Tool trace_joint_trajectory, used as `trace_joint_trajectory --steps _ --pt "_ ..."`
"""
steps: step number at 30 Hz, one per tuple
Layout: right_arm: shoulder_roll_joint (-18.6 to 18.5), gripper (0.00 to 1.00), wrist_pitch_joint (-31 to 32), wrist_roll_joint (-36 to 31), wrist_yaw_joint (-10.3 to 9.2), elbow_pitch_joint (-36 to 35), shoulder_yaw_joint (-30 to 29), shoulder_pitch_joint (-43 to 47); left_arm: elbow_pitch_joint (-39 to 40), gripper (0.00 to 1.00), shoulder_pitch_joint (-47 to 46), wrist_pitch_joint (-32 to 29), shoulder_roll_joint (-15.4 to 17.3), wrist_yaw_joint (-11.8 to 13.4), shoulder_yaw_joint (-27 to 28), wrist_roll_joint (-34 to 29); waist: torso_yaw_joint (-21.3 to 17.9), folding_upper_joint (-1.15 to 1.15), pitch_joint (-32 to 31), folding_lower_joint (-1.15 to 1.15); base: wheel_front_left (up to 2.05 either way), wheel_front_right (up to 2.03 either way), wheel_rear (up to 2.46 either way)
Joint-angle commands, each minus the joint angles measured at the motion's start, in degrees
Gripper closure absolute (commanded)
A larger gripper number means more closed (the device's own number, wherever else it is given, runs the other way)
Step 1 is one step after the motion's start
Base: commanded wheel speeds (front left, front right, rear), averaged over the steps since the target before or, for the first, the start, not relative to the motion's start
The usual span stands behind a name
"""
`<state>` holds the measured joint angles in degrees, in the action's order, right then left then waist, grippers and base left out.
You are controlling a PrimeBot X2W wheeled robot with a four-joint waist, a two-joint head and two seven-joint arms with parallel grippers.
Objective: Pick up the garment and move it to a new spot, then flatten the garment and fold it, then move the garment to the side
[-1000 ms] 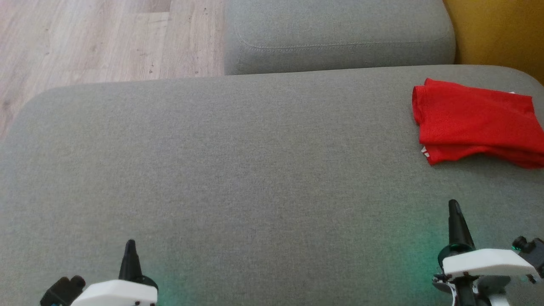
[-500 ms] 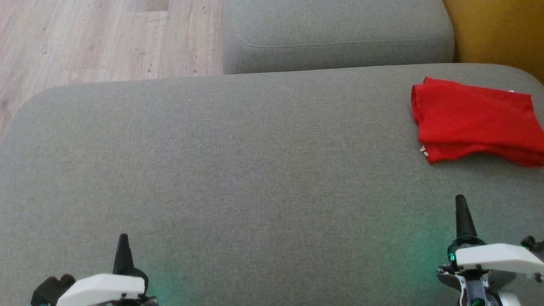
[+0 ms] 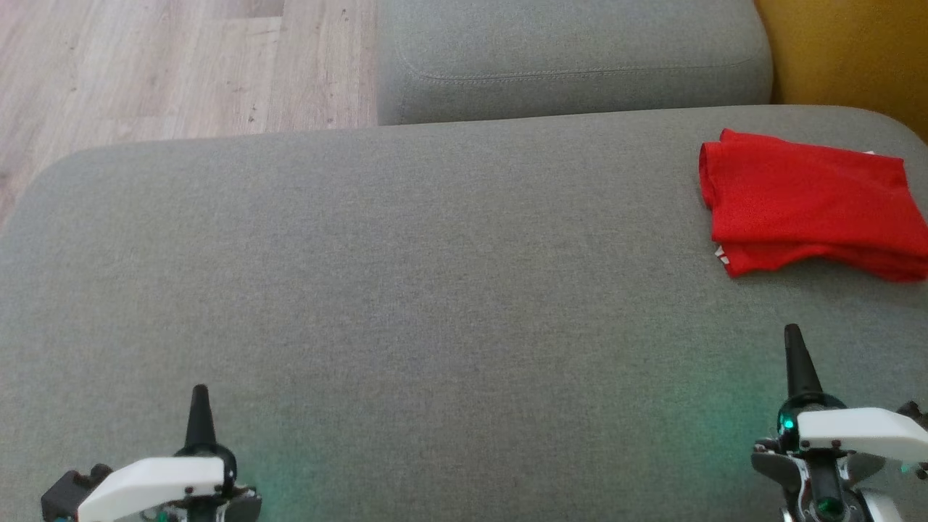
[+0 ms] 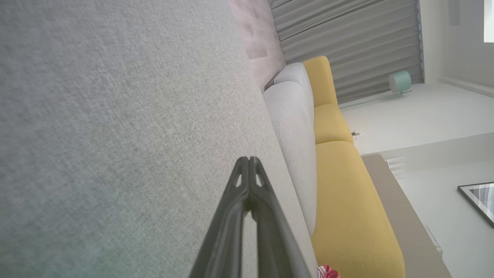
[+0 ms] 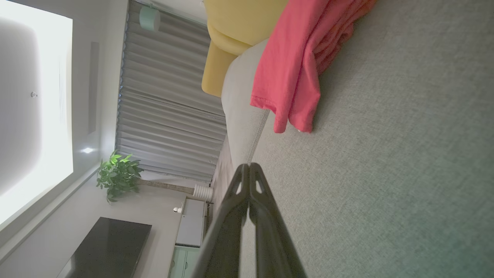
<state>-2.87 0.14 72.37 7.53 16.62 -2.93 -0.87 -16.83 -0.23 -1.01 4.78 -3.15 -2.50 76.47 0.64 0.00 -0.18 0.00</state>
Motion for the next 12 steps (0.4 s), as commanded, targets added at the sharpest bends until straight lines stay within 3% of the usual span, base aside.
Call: trace_joint_trajectory --steps 1,12 --pt "-1.2 1.0 0.6 1.7 -0.03 -2.2 0.4 -3.0 1.9 1.0 -3.3 -0.4 0.2 -0.7 2.4 1.2 0.0 0.0 0.0 0.0 0.0 0.0 0.0" --pt "-1.2 1.0 2.3 8.9 -0.04 -2.4 -0.5 -3.8 2.2 1.0 -4.3 -2.2 -0.5 -2.1 4.8 6.6 -0.3 0.0 0.1 0.0 0.0 0.0 0.0"
